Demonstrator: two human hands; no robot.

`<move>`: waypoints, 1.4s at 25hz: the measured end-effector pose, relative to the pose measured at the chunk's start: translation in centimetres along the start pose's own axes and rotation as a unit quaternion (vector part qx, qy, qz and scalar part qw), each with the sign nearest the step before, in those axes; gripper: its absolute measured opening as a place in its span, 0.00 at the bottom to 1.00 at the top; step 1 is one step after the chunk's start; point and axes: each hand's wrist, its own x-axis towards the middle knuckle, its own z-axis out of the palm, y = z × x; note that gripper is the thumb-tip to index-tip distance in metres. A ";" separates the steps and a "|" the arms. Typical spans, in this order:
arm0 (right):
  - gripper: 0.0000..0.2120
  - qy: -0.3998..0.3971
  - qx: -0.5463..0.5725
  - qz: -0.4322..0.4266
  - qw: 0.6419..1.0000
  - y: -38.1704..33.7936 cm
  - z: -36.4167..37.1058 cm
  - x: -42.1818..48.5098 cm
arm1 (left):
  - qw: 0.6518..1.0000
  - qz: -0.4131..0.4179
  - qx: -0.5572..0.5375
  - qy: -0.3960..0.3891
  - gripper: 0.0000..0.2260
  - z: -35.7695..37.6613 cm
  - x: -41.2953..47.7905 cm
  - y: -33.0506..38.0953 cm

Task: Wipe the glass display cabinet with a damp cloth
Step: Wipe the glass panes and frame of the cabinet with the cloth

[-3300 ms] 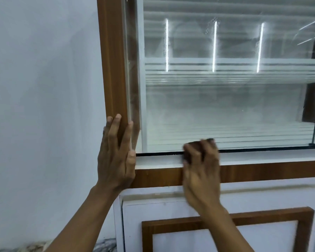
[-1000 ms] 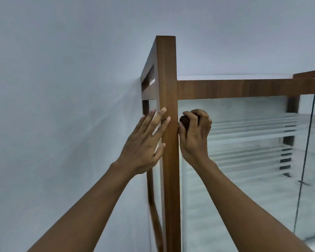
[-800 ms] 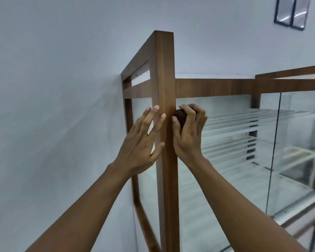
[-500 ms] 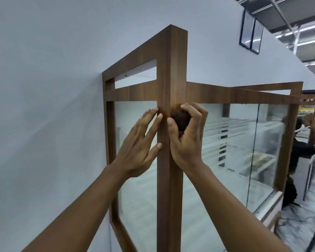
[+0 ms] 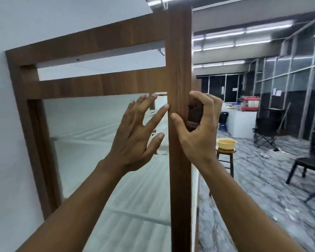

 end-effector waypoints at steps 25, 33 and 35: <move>0.23 0.040 -0.543 -0.071 0.836 -3.2 13.8 -4.0 | 0.986 -0.015 -0.126 0.104 0.22 -0.7 -8.1 -19.6; 0.21 0.046 -0.564 -0.069 0.822 -2.7 13.2 -4.7 | 0.990 -0.008 -0.099 0.102 0.24 1.2 -9.3 -20.0; 0.20 0.108 -0.528 -0.027 0.842 -3.4 16.6 -3.9 | 0.990 -0.010 -0.091 0.109 0.24 1.5 -9.3 -19.9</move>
